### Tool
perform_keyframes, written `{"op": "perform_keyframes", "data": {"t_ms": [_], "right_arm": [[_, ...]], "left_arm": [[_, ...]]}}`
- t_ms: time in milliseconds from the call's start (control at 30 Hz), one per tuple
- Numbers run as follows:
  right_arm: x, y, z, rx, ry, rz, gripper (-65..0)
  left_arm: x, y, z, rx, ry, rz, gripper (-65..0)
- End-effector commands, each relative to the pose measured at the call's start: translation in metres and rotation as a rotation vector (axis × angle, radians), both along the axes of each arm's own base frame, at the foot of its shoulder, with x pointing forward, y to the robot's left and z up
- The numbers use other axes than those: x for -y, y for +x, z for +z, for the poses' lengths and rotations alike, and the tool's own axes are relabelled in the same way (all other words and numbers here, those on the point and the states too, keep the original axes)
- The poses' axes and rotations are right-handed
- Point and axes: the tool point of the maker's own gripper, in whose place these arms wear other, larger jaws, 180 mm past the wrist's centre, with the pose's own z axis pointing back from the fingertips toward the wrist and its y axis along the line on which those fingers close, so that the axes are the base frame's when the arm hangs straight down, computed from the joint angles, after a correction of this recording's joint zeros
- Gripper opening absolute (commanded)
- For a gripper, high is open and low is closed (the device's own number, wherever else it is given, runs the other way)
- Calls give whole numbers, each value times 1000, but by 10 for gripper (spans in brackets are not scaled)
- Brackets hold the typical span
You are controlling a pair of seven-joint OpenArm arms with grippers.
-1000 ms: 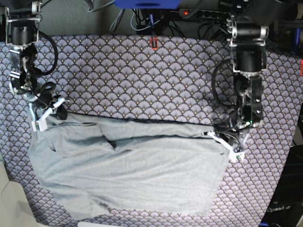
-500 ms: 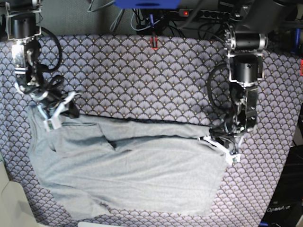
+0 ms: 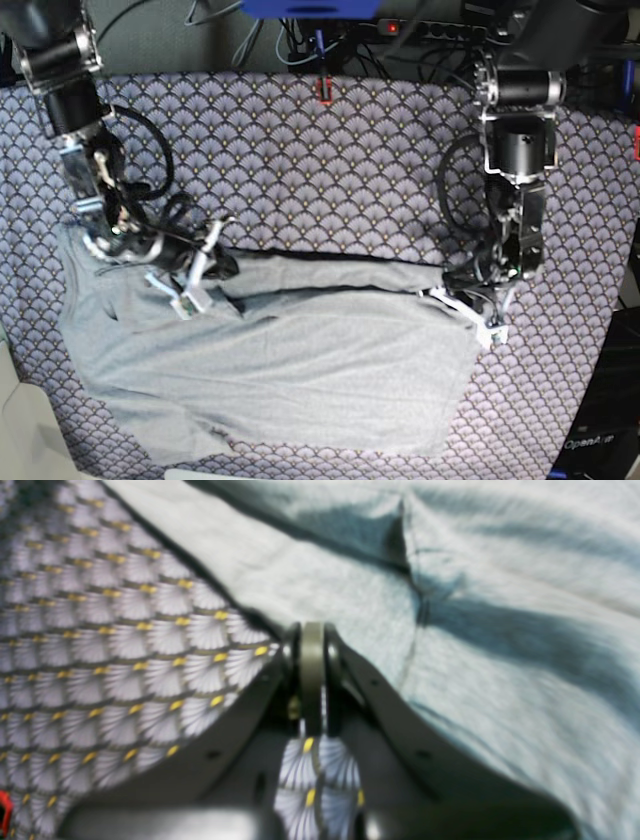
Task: Fold the T-shirt properly
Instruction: 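Lower the folded edge onto the shirt body and release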
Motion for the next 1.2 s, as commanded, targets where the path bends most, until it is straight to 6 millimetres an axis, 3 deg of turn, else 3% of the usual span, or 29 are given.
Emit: {"op": "perform_keyframes", "data": {"t_ms": [0,167,367,500,700,800,900,1067,1133,1167], "right_arm": [[-6,18,18,50,34,4,-650],[-26,34,6,4,25,33,-650],[-40,45,17,45,57,44,-650],[-36,61,8,13,61,3,-650],[-54,80,-7,3,78,-9,-650],[-66,96,-1,38,86,-6,-650],[-70,123,24,124,120,-43,-650],[-29,172,58,292,58,-290,-650],[0,177,56,315,12,-371,-650],[5,174,53,302,6,-369,-650]], "left_arm": [[-3,6,8,4,11,-2,-650],[-2,5,7,2,12,-4,-650],[-3,5,7,1,10,-1,-650],[-3,6,8,3,9,-1,-650],[-3,7,12,15,9,-1,-650],[-2,15,29,67,12,-6,-650],[0,17,50,140,23,-14,-650],[7,16,98,289,50,-39,-650],[10,9,107,311,58,-53,-650],[12,4,108,297,65,-64,-650]]}}
